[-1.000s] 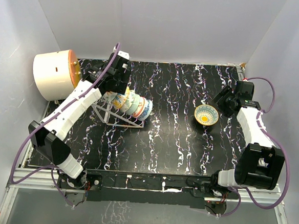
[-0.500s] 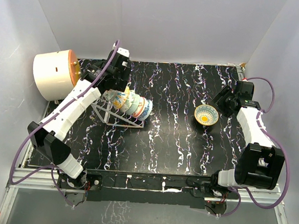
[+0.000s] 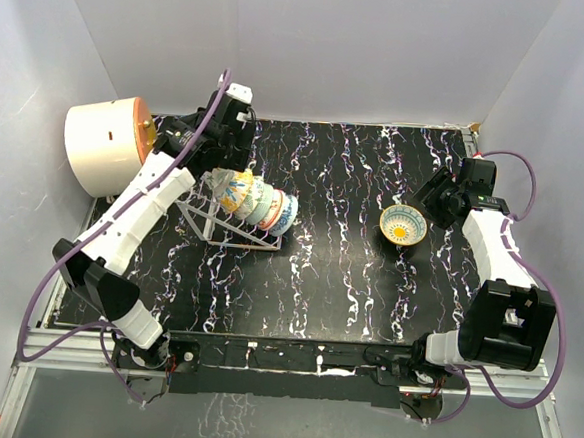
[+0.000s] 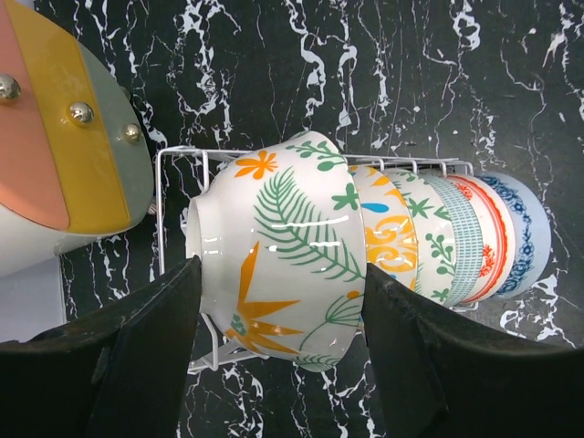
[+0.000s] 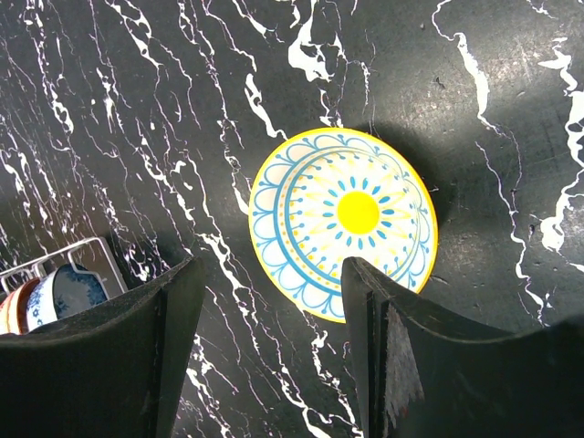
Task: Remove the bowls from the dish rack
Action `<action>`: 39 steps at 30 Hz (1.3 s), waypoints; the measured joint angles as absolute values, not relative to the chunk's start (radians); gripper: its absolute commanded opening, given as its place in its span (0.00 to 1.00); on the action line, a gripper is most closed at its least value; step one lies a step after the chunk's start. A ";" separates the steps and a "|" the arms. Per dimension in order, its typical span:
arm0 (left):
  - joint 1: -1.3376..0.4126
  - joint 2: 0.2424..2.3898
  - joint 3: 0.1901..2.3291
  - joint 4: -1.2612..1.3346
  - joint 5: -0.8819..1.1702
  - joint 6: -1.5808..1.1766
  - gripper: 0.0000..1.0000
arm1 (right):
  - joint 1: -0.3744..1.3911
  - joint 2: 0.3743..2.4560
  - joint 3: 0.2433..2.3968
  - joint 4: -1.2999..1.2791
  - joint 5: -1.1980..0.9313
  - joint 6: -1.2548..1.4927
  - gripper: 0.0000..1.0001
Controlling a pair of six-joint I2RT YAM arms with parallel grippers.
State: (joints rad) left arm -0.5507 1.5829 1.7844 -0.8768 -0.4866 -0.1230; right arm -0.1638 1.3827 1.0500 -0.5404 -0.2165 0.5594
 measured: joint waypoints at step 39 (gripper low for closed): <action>-0.553 1.596 1.948 -0.812 -0.209 -0.221 0.24 | -0.132 1.374 1.055 -0.469 -0.288 0.556 0.66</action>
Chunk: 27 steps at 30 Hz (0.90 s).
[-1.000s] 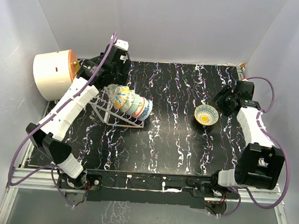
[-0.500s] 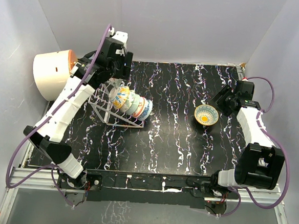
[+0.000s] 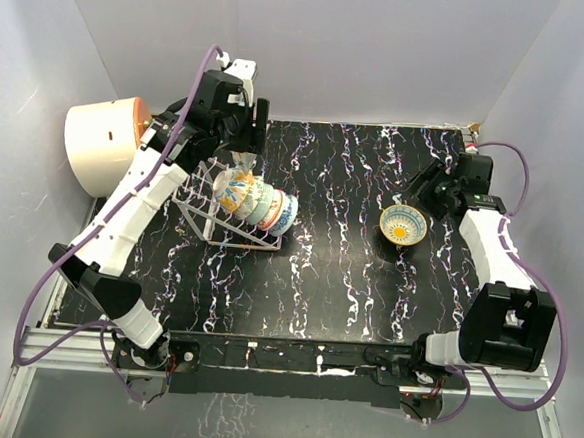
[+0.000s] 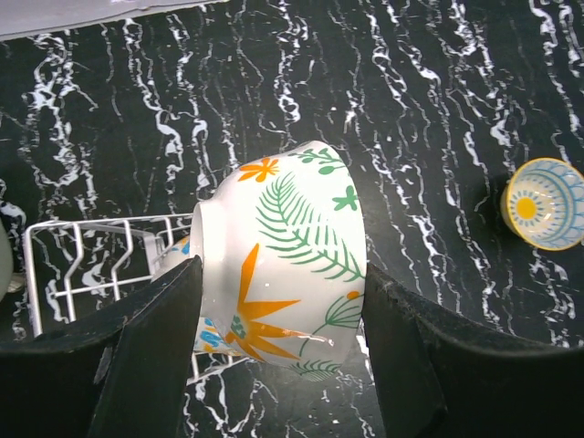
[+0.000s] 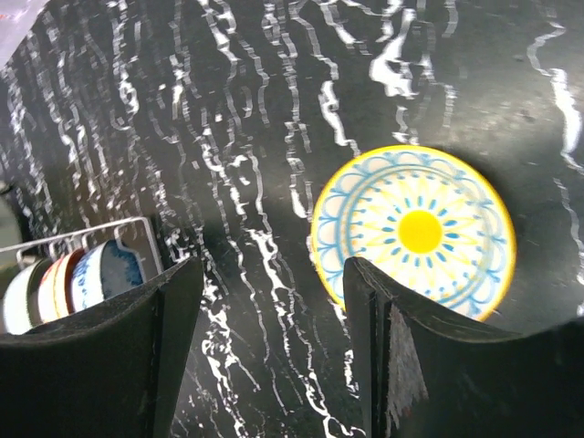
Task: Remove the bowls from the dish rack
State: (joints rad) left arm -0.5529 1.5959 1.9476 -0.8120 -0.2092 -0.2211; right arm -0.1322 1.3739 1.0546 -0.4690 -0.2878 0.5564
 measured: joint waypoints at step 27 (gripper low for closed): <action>-0.553 1.599 1.895 -0.711 -0.025 -0.364 0.24 | 0.354 1.623 1.287 0.100 -0.795 0.615 0.76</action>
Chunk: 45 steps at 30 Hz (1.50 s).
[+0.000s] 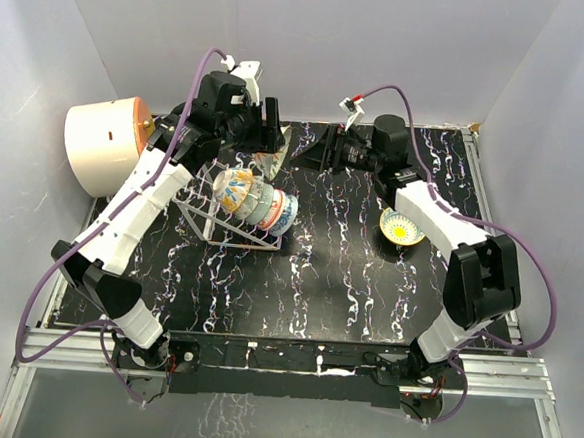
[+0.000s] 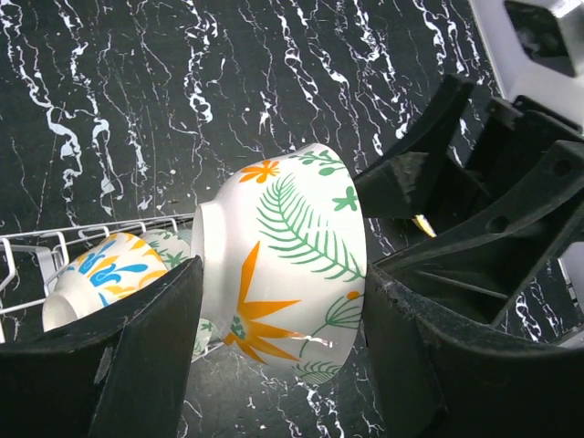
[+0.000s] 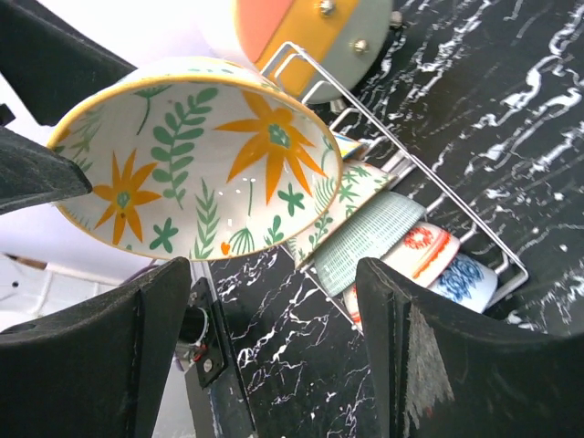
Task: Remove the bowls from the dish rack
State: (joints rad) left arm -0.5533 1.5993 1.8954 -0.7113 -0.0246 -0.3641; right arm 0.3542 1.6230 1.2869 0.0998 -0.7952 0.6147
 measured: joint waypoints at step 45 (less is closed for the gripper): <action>-0.553 1.597 1.880 -0.678 0.021 -0.421 0.24 | 0.355 1.920 1.352 0.662 -1.002 0.999 0.26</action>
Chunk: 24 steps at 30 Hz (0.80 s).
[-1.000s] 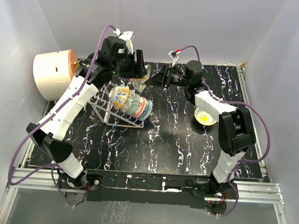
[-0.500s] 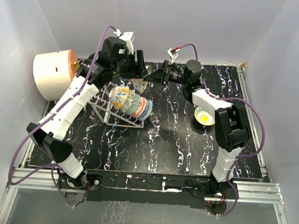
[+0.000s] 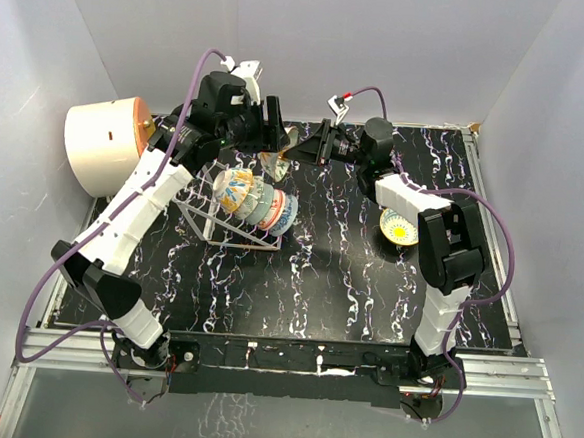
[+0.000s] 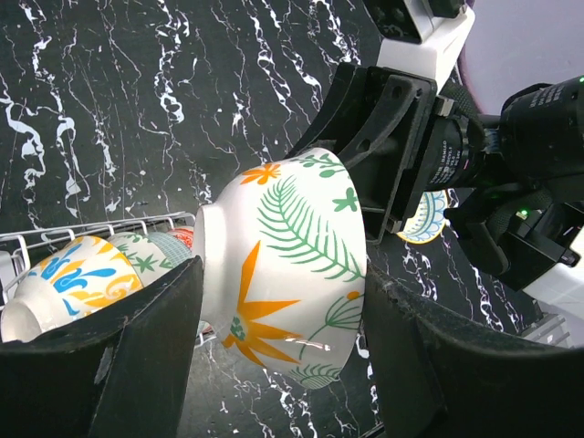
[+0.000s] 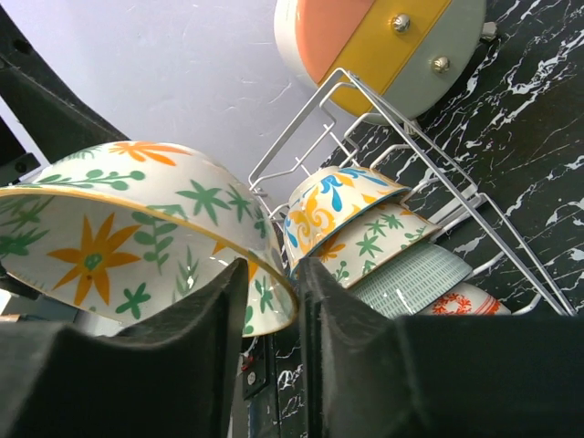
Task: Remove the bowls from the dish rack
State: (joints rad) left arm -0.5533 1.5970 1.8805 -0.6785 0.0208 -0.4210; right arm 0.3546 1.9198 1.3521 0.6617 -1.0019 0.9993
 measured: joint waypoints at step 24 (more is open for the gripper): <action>-0.546 1.574 1.829 -0.640 -0.029 -0.445 0.60 | 0.342 1.917 1.309 0.663 -1.039 1.010 0.07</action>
State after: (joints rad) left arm -0.5465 1.5738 1.8286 -0.6399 -0.0292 -0.4454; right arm 0.3424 1.9175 1.3094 0.6628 -1.0389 1.0096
